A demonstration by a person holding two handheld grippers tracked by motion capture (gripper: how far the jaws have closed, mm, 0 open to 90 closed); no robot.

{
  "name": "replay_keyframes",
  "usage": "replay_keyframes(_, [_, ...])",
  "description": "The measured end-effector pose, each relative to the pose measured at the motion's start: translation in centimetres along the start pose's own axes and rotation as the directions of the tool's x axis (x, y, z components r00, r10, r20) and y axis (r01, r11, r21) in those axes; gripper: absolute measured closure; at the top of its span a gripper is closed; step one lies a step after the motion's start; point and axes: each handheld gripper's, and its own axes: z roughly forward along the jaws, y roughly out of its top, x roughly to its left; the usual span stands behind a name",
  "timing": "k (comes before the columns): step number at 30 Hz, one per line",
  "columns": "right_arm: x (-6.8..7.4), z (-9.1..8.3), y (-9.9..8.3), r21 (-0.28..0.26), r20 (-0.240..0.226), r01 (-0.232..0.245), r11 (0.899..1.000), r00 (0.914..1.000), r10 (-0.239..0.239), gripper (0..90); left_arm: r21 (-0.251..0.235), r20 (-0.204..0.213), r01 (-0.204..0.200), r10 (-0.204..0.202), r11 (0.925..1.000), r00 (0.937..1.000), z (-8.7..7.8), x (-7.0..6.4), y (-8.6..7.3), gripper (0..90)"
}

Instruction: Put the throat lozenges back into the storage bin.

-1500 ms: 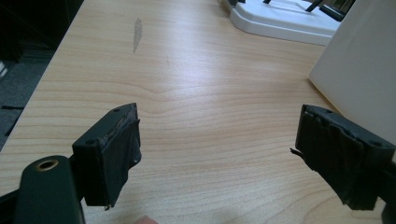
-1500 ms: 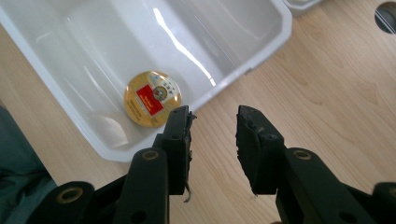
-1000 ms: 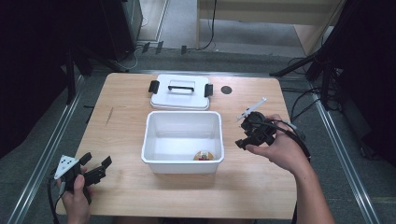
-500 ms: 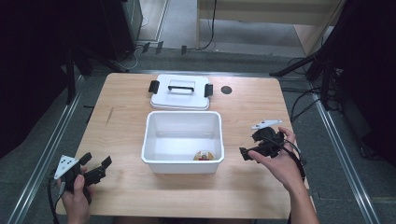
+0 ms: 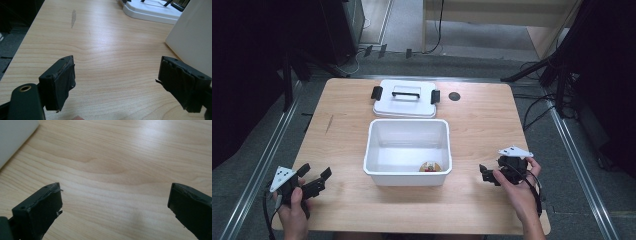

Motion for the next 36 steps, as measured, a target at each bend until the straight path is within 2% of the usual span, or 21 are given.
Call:
replay_keyframes(3, [-0.5, -0.2, -1.1, -0.023, 0.015, -0.017, 1.000, 0.9997, 0.017, 0.0, 0.000, 0.000, 0.000, 0.000, 1.0000, 1.0000, 0.0, 0.0, 0.0, 14.6])
replay_keyframes(8, [-1.5, -0.8, -2.9, -0.073, 0.027, -0.070, 0.995, 0.9970, 0.073, 0.0, 0.002, 0.004, -0.003, 0.003, 1.0000, 1.0000, 0.0, -0.1, 0.0, 14.6])
replay_keyframes(12, [-2.1, -1.1, -4.1, -0.084, 0.033, -0.095, 0.992, 0.9947, 0.098, 0.0, 0.002, 0.002, -0.002, 0.002, 1.0000, 1.0000, 0.0, -0.1, 0.0, 14.6])
replay_keyframes(20, [-3.2, -2.1, -6.4, -0.110, 0.051, -0.125, 0.986, 0.9900, 0.131, 0.0, 0.000, -0.002, -0.003, 0.003, 1.0000, 1.0000, 0.0, -0.1, 0.0, 14.6])
replay_keyframes(24, [-3.6, -2.6, -7.4, -0.133, 0.056, -0.125, 0.983, 0.9895, 0.134, 0.7, -0.001, -0.002, -0.003, 0.003, 1.0000, 1.0000, 0.0, -0.1, 0.0, 14.6])
replay_keyframes(32, [-4.2, -3.9, -8.9, -0.192, 0.048, -0.152, 0.970, 0.9853, 0.164, 0.8, -0.003, -0.004, -0.004, 0.004, 1.0000, 1.0000, 0.0, -0.1, -0.1, 14.6])
replay_keyframes(36, [-4.4, -4.2, -9.5, -0.226, 0.026, -0.178, 0.958, 0.9816, 0.189, 0.8, -0.002, -0.005, -0.003, 0.003, 1.0000, 1.0000, 0.0, -0.1, -0.1, 14.6])
